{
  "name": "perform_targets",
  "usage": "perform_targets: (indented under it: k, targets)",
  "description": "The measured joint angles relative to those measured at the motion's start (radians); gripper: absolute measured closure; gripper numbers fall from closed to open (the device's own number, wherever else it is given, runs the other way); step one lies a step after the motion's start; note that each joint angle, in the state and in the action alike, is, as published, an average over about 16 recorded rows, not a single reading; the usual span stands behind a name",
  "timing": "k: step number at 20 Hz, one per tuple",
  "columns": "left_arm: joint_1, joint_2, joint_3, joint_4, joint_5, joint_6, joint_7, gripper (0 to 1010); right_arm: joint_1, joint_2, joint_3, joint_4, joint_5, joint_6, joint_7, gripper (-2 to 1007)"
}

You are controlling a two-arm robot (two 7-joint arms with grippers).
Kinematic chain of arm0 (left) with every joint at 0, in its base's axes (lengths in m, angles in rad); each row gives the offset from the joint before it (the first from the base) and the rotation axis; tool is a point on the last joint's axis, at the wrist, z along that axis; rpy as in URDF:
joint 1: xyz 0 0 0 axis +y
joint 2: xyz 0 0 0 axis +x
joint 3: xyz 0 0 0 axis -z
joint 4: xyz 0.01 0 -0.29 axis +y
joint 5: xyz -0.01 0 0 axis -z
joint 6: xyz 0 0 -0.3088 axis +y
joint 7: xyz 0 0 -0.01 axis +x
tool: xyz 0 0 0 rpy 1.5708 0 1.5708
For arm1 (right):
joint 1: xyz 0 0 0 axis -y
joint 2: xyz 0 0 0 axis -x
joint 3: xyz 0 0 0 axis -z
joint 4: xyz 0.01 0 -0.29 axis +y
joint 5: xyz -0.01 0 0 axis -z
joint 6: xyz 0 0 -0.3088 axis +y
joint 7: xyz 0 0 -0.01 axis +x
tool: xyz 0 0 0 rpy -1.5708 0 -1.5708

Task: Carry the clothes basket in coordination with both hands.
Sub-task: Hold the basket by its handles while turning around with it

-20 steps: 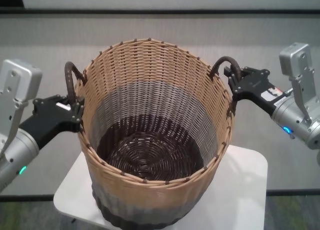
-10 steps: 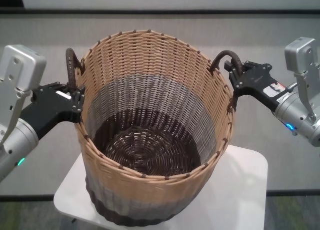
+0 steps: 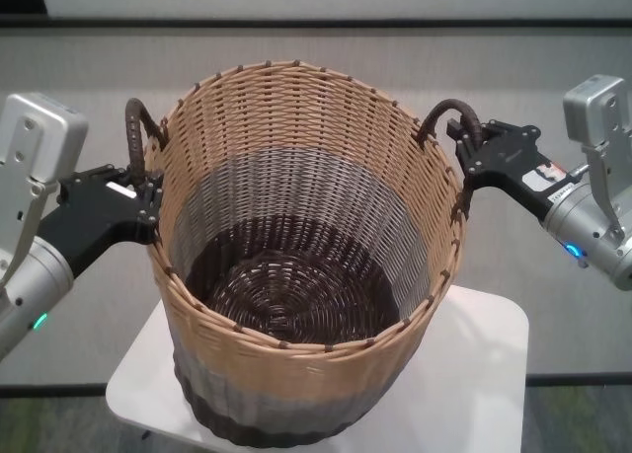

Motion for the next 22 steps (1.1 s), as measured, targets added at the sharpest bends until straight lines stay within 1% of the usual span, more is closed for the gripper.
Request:
perform_targets:
  k: [22]
  targets:
    - [-0.002, 0.003, 0.004, 0.001, -0.004, 0.0, -0.002, 827, 0.003, 0.0, -0.003, 0.005, 0.003, 0.001, 0.01, 899]
